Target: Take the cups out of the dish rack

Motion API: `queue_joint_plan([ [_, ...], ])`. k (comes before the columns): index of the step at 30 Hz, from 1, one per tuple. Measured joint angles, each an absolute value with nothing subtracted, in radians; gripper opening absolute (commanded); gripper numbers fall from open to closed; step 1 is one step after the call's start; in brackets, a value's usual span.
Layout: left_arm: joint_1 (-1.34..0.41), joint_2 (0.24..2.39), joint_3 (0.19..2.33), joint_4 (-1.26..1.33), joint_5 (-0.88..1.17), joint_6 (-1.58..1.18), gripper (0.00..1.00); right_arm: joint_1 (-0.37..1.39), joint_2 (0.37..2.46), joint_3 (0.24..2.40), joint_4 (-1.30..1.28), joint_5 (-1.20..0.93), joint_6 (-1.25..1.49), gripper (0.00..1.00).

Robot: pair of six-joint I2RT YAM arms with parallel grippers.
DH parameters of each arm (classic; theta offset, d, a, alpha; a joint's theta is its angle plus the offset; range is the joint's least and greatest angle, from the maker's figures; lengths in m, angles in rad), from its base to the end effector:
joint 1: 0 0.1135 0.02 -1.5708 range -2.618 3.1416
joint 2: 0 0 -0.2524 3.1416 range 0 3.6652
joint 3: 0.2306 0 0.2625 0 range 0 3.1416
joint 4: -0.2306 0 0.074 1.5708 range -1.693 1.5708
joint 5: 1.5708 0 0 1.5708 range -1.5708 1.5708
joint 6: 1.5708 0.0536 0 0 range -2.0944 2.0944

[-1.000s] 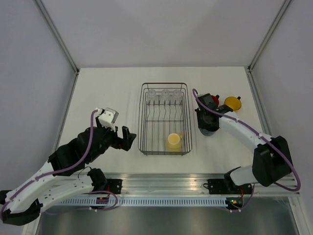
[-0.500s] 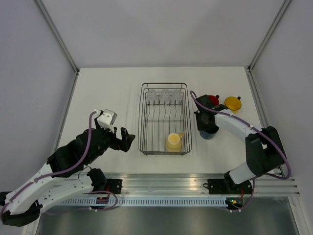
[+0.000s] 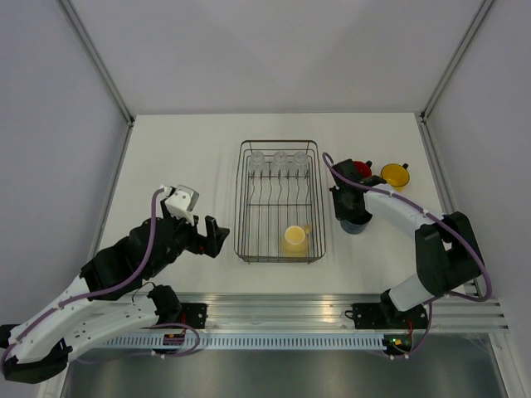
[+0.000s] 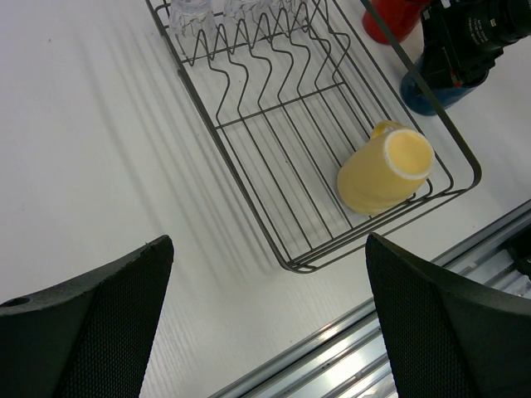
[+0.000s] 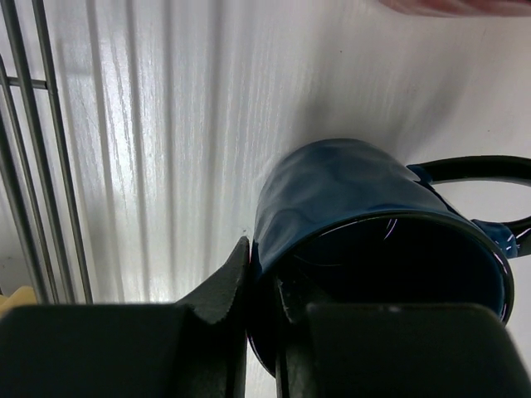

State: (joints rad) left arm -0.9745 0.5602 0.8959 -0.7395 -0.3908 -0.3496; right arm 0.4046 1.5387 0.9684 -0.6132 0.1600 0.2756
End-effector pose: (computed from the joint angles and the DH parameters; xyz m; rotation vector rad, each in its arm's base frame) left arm 0.0963 -0.1055 0.3399 0.3584 1.9416 -0.4889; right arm 0.2859 0.1131 0.1608 -0.1328 2.7212 -0.0277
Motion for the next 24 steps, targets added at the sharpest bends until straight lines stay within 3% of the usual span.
queue_joint_plan([
  [6, -0.974, 0.564, 0.896, -0.739, -0.39, -0.35, 1.0, 0.395, 1.542, 0.971, -0.616, 0.181, 0.265, 0.38],
  [15, -0.974, 0.589, 0.896, -0.738, -0.382, -0.35, 1.0, 0.392, 1.519, 0.971, -0.632, 0.185, 0.261, 0.47],
  [22, -0.974, 0.707, 0.952, -0.736, -0.381, -0.357, 1.0, 0.392, 1.303, 0.991, -0.675, 0.186, 0.26, 0.9],
  [24, -0.974, 0.772, 0.987, -0.731, -0.373, -0.366, 1.0, 0.392, 1.227, 1.009, -0.685, 0.191, 0.253, 0.96],
])
